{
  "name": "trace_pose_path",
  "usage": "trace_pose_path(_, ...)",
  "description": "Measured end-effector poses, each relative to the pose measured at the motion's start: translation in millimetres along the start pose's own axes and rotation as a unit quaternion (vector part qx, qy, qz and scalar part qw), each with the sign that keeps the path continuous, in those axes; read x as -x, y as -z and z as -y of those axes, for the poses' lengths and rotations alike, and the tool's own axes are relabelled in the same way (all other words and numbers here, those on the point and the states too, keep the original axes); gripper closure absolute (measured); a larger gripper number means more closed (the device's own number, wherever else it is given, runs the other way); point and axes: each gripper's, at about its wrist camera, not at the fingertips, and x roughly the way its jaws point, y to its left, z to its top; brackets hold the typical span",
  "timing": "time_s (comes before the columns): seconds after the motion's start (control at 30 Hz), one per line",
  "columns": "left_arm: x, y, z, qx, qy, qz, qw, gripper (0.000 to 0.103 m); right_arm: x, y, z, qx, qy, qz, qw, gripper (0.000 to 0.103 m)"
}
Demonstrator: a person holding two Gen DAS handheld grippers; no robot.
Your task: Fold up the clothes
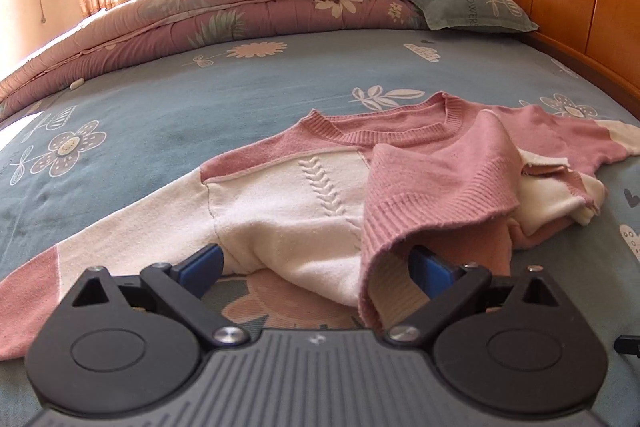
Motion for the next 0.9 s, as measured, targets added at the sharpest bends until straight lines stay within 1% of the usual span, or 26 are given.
trace_pose_path(0.07,-7,3,7,-0.003,0.002,0.000,1.0000,0.005,1,0,-1,0.000,0.000,0.001,1.000,0.000)
trace_pose_path(0.1,-11,3,10,-0.006,-0.005,0.001,1.0000,0.006,1,1,-1,0.000,0.000,0.001,1.000,0.000)
trace_pose_path(0.17,-16,3,12,-0.008,-0.026,0.009,0.9996,0.007,1,1,0,0.001,-0.001,0.003,1.000,0.000)
trace_pose_path(0.23,-16,1,8,-0.015,-0.068,0.025,0.9973,0.008,1,1,0,0.001,-0.001,0.004,1.000,0.000)
trace_pose_path(0.27,-16,1,4,-0.018,-0.079,0.030,0.9963,0.008,1,1,0,0.002,-0.002,0.005,1.000,0.000)
trace_pose_path(0.3,-15,0,0,-0.022,-0.088,0.036,0.9953,0.007,0,1,0,0.003,-0.002,0.007,1.000,0.000)
trace_pose_path(0.37,-16,0,-4,-0.028,-0.087,0.037,0.9951,0.008,0,2,0,0.004,-0.003,0.012,1.000,0.000)
trace_pose_path(0.4,-15,1,-2,-0.035,-0.084,0.041,0.9950,0.010,0,3,1,0.004,-0.003,0.014,1.000,0.000)
trace_pose_path(0.43,-14,3,5,-0.056,-0.084,0.046,0.9938,0.017,0,3,1,0.003,-0.004,0.017,1.000,0.000)
trace_pose_path(0.47,-13,5,12,-0.080,-0.084,0.052,0.9919,0.020,-1,3,1,0.003,-0.004,0.018,1.000,0.000)
trace_pose_path(0.53,-13,9,30,-0.131,-0.086,0.058,0.9860,0.036,-1,2,0,0.003,-0.003,0.020,1.000,0.000)
trace_pose_path(0.57,-15,11,38,-0.151,-0.079,0.056,0.9838,0.041,-1,2,0,0.003,-0.003,0.021,1.000,0.000)
trace_pose_path(0.63,-17,11,46,-0.158,-0.064,0.053,0.9839,0.058,-2,1,0,0.003,-0.004,0.021,1.000,0.000)
trace_pose_path(0.73,-19,12,50,-0.154,-0.057,0.052,0.9850,0.067,-1,1,-1,0.004,-0.003,0.021,1.000,0.000)
trace_pose_path(0.8,-20,14,50,-0.156,-0.054,0.051,0.9850,0.068,-1,1,-1,0.004,-0.003,0.020,1.000,0.000)
trace_pose_path(0.9,-21,14,47,-0.153,-0.048,0.050,0.9858,0.068,0,-9,1,0.000,-0.010,-0.002,1.000,0.000)
